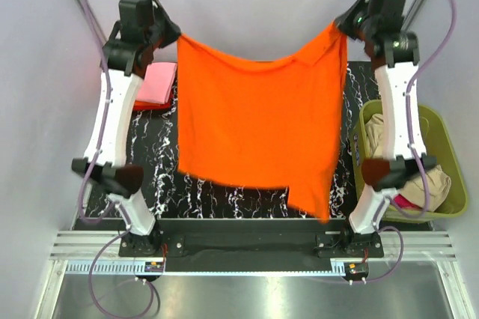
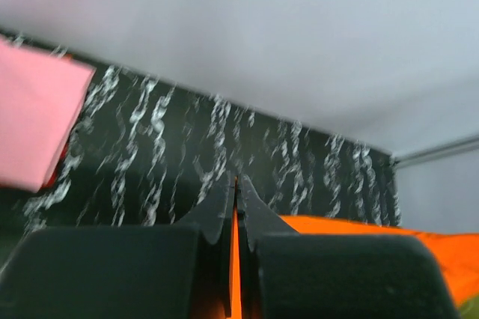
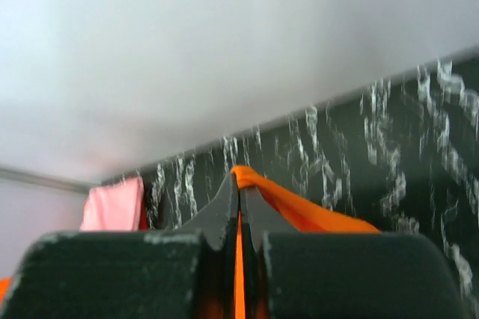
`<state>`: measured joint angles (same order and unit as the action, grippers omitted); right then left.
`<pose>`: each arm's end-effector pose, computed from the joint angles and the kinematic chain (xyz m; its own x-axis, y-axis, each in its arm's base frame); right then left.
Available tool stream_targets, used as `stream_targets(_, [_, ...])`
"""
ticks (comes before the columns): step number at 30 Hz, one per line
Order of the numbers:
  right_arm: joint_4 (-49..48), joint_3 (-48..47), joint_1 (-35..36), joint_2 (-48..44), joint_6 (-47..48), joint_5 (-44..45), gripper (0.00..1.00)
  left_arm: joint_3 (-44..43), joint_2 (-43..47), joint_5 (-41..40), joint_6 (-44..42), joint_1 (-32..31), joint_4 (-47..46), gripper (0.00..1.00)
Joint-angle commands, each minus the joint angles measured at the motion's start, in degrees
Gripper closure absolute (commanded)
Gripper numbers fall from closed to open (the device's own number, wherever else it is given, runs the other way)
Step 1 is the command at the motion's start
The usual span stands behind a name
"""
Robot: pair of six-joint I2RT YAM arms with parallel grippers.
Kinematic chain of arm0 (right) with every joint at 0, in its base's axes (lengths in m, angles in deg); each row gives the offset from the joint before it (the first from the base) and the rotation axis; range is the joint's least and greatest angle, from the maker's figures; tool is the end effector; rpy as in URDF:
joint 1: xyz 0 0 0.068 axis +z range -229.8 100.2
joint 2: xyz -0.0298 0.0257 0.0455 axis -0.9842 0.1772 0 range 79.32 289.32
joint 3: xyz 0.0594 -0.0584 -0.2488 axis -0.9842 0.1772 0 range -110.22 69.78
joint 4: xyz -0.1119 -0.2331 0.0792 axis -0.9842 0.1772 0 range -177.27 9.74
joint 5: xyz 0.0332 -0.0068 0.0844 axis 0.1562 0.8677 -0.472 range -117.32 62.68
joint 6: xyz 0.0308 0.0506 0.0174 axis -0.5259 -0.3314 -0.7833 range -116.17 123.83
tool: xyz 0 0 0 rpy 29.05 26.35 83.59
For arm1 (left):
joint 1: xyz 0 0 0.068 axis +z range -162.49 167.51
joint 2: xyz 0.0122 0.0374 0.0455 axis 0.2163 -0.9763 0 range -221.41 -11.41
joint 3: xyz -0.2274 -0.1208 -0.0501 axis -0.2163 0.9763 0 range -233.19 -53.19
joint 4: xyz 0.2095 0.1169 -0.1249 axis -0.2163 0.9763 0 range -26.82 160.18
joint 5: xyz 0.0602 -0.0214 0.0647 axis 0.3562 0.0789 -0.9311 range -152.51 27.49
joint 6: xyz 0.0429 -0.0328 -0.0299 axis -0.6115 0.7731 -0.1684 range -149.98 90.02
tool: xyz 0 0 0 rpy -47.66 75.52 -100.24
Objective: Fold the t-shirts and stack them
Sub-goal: Flatten the tshirt out
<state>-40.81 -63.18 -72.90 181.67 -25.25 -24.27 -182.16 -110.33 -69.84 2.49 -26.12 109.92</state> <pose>0.3762 0.0431 0.5092 -0.2704 0.4562 -0.8478 0.0712 0.8877 0.4549 0.3558 -0.0801 0.5084 -0.2972 -0.4758 -0.8278 -0.0529 0.8739 -0.4832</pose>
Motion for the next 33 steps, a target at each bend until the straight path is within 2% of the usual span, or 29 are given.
stream_targets(1, [5.1, -28.3, -5.4, 7.6, 4.3, -5.7, 1.0, -15.8, -2.1, 13.8, 4.9, 6.7, -7.1, 1.0])
stream_targets(3, [7.9, -34.4, -9.3, 9.5, 3.8, -8.2, 1.0, -15.2, -2.1, 16.7, 6.5, 8.5, -9.3, 1.0])
stream_targets(5, [5.9, -30.1, -11.0, 6.6, 2.2, -10.5, 1.0, -7.6, 2.0, 18.8, 6.8, 10.1, -12.9, 1.0])
stream_targets(7, [4.4, -20.2, -11.7, 0.9, 1.5, -12.4, 1.0, -0.4, 5.9, 19.6, 6.0, 10.8, -15.6, 1.0])
stream_targets(8, [2.9, -12.3, -11.7, -1.1, 1.1, -13.7, 1.0, 7.6, 10.3, 20.1, 5.9, 11.2, -18.2, 1.0])
stream_targets(10, [0.2, -3.2, -11.7, -7.1, -0.2, -18.8, 1.0, 16.7, 17.4, 22.0, 6.1, 11.4, -21.1, 1.0])
stream_targets(11, [-0.7, 1.3, -11.7, -9.2, -0.5, -20.3, 1.0, 26.2, 20.0, 22.9, 6.1, 11.5, -24.0, 1.0])
stream_targets(12, [-1.6, 11.1, -11.7, -13.6, -1.0, -21.2, 1.0, 31.1, 22.6, 23.8, 6.2, 11.5, -25.8, 1.0])
stream_targets(13, [-4.5, 16.3, -11.7, -16.2, -1.6, -23.2, 1.0, 35.5, 27.3, 24.3, 6.4, 11.5, -26.8, 1.0])
stream_targets(14, [-6.0, 21.7, -11.7, -18.7, -1.9, -23.7, 1.0, 43.5, 29.5, 24.3, 6.5, 11.4, -26.9, 1.0])
stream_targets(15, [-7.3, 31.8, -11.7, -23.9, -2.2, -23.9, 1.0, 47.5, 31.8, 25.2, 6.5, 11.4, -26.8, 1.0])
stream_targets(18, [-9.3, 48.3, -11.7, -32.4, -2.2, -24.8, 1.0, 61.8, 40.1, 24.3, 5.8, 11.4, -23.6, 1.0])
stream_targets(23, [-9.1, 68.9, -11.7, -40.7, -2.6, -28.6, 1.0, 82.4, 52.0, 19.6, 5.1, 11.4, -18.0, 1.0])
stream_targets(26, [-8.6, 81.5, -11.7, -44.1, -3.1, -30.5, 1.0, 90.6, 56.0, 15.0, 5.7, 11.4, -14.3, 1.0])
stream_targets(29, [-8.0, 86.7, -11.6, -46.9, -3.4, -30.6, 1.0, 96.0, 58.6, 11.0, 9.4, 11.4, -12.8, 1.0])
stream_targets(33, [-6.9, 89.2, -11.6, -48.4, -4.0, -30.3, 0.98, 98.7, 60.4, 8.0, 15.4, 11.3, -13.0, 1.0])
